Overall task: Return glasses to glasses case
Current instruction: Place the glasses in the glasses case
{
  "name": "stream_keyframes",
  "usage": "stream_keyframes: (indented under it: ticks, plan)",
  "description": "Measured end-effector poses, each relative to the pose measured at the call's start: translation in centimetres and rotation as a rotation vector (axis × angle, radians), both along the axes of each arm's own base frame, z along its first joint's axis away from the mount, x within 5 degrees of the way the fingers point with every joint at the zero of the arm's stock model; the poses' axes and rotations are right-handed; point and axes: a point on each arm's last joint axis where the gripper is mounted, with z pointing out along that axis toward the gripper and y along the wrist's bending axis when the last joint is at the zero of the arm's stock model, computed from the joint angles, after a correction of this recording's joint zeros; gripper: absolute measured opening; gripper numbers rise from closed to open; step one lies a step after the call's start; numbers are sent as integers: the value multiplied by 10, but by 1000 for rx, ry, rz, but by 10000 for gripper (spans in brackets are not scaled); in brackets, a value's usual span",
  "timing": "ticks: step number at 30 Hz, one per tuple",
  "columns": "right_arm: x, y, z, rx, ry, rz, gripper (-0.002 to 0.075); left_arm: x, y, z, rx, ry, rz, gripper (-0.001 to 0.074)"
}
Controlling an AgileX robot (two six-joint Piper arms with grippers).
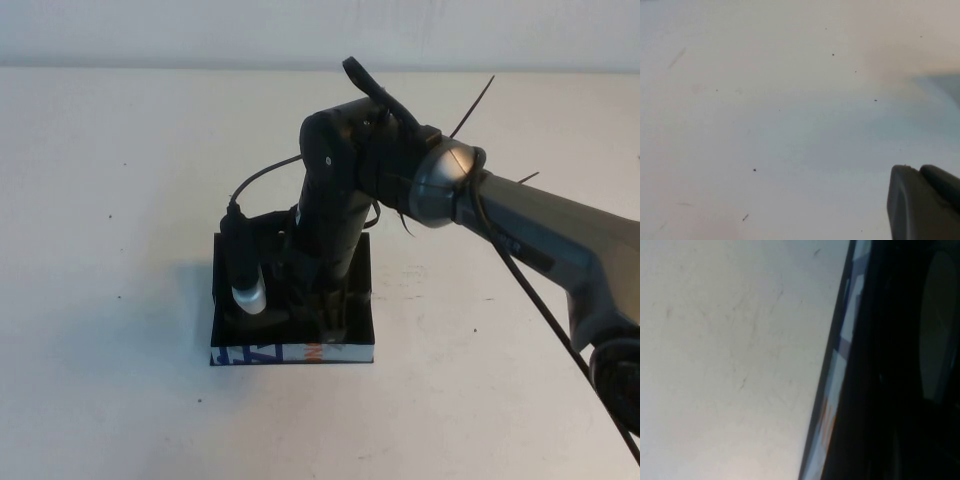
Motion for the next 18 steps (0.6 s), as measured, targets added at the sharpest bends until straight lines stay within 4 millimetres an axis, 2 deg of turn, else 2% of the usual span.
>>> stream_keyframes:
  ticks: [18]
  plan:
    - [1, 4, -10, 16, 46, -35, 47, 0, 0, 0, 0, 0, 0, -1]
